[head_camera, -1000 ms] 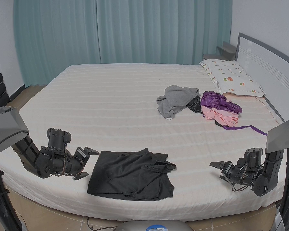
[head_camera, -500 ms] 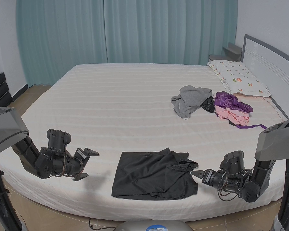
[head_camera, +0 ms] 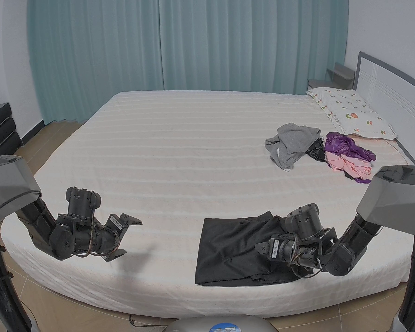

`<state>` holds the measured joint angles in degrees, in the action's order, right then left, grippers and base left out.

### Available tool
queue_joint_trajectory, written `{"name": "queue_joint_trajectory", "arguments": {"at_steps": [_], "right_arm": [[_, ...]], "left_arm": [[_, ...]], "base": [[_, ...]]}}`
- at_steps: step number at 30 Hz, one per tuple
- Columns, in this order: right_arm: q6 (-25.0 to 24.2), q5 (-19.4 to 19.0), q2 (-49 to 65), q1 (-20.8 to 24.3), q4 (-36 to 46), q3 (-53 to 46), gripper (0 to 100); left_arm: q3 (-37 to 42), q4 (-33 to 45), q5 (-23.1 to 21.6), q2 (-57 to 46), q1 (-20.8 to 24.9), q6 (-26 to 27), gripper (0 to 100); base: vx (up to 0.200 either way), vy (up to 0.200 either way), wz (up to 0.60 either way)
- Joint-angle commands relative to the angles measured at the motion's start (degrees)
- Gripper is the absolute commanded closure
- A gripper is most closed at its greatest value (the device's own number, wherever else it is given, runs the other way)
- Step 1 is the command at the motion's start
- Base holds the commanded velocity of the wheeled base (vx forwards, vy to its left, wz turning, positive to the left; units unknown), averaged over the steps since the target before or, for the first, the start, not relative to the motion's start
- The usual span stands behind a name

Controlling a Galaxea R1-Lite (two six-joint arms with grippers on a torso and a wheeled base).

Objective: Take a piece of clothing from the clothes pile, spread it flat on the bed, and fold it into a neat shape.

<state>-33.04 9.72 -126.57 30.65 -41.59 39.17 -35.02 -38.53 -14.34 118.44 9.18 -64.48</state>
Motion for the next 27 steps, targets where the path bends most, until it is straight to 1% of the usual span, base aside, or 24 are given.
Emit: {"name": "queue_joint_trajectory", "arguments": {"at_steps": [1,3,5,10,13,16,18,19,20,23,24,27], "right_arm": [[1.0,2.6,-2.2,0.3,4.9,5.7,0],[1.2,3.2,-2.4,0.2,6.0,6.1,0],[2.5,3.8,-2.4,-0.1,7.7,6.3,0],[4.6,5.7,-2.4,-2.8,9.3,5.5,0],[5.0,5.6,-2.6,-4.0,9.4,5.0,0],[5.9,5.8,-2.1,-5.3,9.6,2.1,0],[8.3,5.7,-1.8,-6.9,9.8,-0.5,0],[8.3,5.7,-1.8,-6.9,9.8,-0.5,0],[9.2,5.6,-1.6,-8.6,9.2,-3.1,0],[9.0,4.9,1.0,-10.7,9.1,-6.6,0],[9.0,4.9,1.0,-10.7,9.1,-6.6,0],[9.4,2.3,7.7,-13.3,7.3,-13.2,0]], "left_arm": [[1.6,-2.4,0.2,0.3,0.0,0.1,0],[1.7,-2.8,0.1,0.3,0.0,0.1,0],[1.7,-2.8,0.1,0.3,0.0,0.1,0],[1.7,-2.8,0.2,0.4,0.1,0.2,0],[1.7,-2.8,0.2,0.4,0.1,0.3,0],[1.8,-2.8,0.2,0.4,0.1,0.3,0],[1.7,-2.9,0.2,0.5,0.1,0.4,0],[1.7,-2.9,0.2,0.5,0.1,0.4,0],[1.8,-2.8,0.2,0.5,0.2,0.5,0],[1.8,-2.8,0.2,0.5,0.1,0.5,0],[1.8,-2.8,0.2,0.5,0.1,0.5,0],[1.8,-2.8,0.2,0.5,0.2,0.5,0]], "base": [[0.0,0.0,0.0],[0.0,0.0,0.0],[0.0,0.0,0.0],[0.0,0.0,0.0],[0.0,0.0,0.0],[0.0,0.0,0.0],[0.0,0.0,0.0],[0.0,0.0,0.0],[0.0,0.0,0.0],[0.0,0.0,0.0],[0.0,0.0,0.0],[0.0,0.0,0.0]]}}
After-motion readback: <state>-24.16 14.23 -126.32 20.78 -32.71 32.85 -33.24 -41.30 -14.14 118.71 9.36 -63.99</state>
